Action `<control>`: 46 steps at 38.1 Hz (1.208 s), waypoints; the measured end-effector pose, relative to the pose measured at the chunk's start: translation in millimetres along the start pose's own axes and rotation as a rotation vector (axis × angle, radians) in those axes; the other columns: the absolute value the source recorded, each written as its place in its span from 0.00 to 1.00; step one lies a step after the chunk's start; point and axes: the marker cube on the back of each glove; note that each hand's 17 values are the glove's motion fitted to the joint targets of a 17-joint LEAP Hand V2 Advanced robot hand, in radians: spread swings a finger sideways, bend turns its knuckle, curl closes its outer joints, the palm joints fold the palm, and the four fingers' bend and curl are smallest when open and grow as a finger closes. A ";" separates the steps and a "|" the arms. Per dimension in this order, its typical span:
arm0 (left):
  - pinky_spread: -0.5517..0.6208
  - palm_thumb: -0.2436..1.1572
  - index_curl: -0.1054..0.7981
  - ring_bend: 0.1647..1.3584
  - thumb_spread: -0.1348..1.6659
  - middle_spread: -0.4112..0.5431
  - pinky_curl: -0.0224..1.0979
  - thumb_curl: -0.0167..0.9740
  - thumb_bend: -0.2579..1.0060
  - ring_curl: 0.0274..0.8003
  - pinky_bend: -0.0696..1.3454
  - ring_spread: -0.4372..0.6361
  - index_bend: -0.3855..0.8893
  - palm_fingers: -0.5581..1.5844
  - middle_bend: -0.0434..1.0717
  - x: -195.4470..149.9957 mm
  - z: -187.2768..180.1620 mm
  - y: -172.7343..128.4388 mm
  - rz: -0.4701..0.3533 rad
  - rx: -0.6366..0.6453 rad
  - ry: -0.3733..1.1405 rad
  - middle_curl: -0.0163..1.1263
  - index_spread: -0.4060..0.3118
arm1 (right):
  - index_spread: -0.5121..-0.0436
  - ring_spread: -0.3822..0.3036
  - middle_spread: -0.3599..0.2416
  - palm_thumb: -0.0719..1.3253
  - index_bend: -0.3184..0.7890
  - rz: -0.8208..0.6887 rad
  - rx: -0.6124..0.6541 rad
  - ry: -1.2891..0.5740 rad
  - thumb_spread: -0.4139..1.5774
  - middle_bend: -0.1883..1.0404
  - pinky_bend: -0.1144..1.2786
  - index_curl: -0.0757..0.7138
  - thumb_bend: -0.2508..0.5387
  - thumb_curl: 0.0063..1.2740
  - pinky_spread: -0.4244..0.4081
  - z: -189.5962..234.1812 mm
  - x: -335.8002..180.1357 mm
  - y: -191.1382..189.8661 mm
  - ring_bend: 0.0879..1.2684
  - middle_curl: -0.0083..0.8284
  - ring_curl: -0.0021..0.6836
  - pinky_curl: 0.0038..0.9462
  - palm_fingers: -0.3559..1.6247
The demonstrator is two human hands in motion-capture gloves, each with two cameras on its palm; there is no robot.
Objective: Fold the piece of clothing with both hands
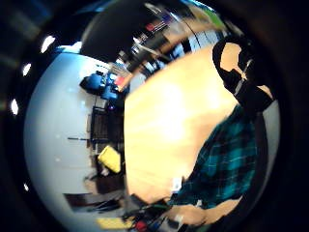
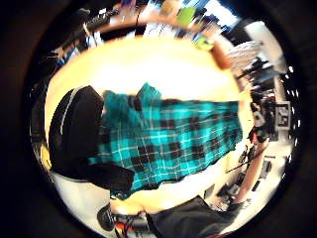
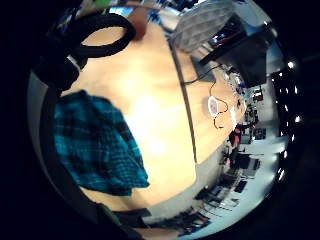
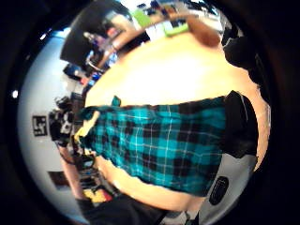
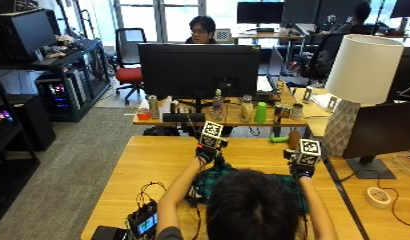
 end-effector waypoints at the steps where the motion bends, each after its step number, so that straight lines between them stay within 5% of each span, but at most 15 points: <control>1: 0.20 0.61 0.42 0.39 0.64 0.28 0.43 0.65 0.13 0.62 0.56 0.17 0.31 0.53 0.13 -4.9 0.8 -8.1 -0.002 0.031 -0.010 0.46 0.42 | 0.59 0.26 0.35 0.88 0.37 0.031 0.016 0.021 0.56 0.38 0.47 0.52 0.37 0.55 0.21 4.9 10.7 -12.0 0.39 0.61 0.67 0.43 0.67; 4: 0.22 0.56 0.40 0.38 0.69 0.31 0.40 0.59 0.16 0.57 0.56 0.19 0.35 0.54 0.11 -14.3 -0.4 -20.5 -0.011 0.075 -0.046 0.40 0.44 | 0.56 0.28 0.37 0.87 0.40 0.022 0.042 0.011 0.63 0.34 0.46 0.53 0.38 0.54 0.28 11.3 26.1 -37.7 0.34 0.59 0.66 0.43 0.61; 10: 0.27 0.49 0.39 0.38 0.77 0.37 0.39 0.50 0.18 0.54 0.57 0.24 0.38 0.52 0.12 -5.6 2.8 -12.8 0.054 0.017 -0.012 0.35 0.48 | 0.55 0.31 0.38 0.86 0.39 0.000 -0.059 0.086 0.71 0.31 0.44 0.50 0.38 0.51 0.35 -8.1 38.1 -31.7 0.30 0.57 0.63 0.41 0.60; 14: 0.34 0.45 0.42 0.34 0.79 0.44 0.39 0.45 0.18 0.52 0.55 0.32 0.44 0.46 0.10 10.0 9.5 22.5 0.125 -0.043 0.002 0.33 0.49 | 0.50 0.43 0.47 0.77 0.36 0.079 -0.196 0.194 0.77 0.24 0.50 0.49 0.29 0.47 0.50 -5.2 52.4 -9.5 0.25 0.53 0.62 0.44 0.45; 23: 0.53 0.40 0.50 0.28 0.77 0.56 0.36 0.38 0.18 0.46 0.51 0.50 0.52 0.40 0.11 51.5 54.8 92.6 0.162 -0.227 0.034 0.26 0.47 | 0.46 0.60 0.58 0.61 0.32 0.117 -0.373 0.149 0.81 0.30 0.61 0.37 0.25 0.38 0.66 55.7 62.6 35.0 0.32 0.46 0.59 0.44 0.42; 27: 0.57 0.40 0.52 0.28 0.79 0.57 0.34 0.36 0.19 0.44 0.49 0.53 0.56 0.41 0.13 56.1 55.9 124.3 0.067 -0.362 -0.083 0.23 0.45 | 0.46 0.57 0.58 0.58 0.32 0.156 -0.422 0.211 0.81 0.32 0.61 0.34 0.26 0.35 0.64 88.8 58.9 44.9 0.37 0.47 0.58 0.42 0.46; 33: 0.63 0.33 0.52 0.30 0.82 0.60 0.35 0.30 0.17 0.45 0.51 0.58 0.48 0.38 0.14 44.2 88.4 142.1 -0.022 -0.684 -0.127 0.22 0.45 | 0.47 0.54 0.60 0.54 0.33 0.180 -0.383 0.197 0.81 0.30 0.63 0.31 0.27 0.32 0.63 124.5 64.5 32.3 0.42 0.46 0.61 0.43 0.45; 40: 0.72 0.09 0.47 0.36 0.72 0.63 0.37 0.22 0.10 0.46 0.57 0.70 0.36 0.31 0.14 28.9 129.3 140.1 -0.074 -0.716 -0.070 0.21 0.49 | 0.55 0.50 0.59 0.55 0.36 0.253 -0.521 0.186 0.81 0.31 0.61 0.31 0.30 0.30 0.57 80.6 37.8 99.2 0.45 0.46 0.60 0.41 0.49; 46: 0.79 0.05 0.42 0.42 0.65 0.65 0.36 0.18 0.11 0.46 0.57 0.77 0.36 0.26 0.19 32.3 141.6 141.0 0.000 -0.623 0.041 0.21 0.49 | 0.58 0.50 0.61 0.52 0.33 0.241 -0.564 0.145 0.81 0.30 0.64 0.29 0.28 0.28 0.55 80.1 31.5 108.4 0.47 0.46 0.62 0.42 0.45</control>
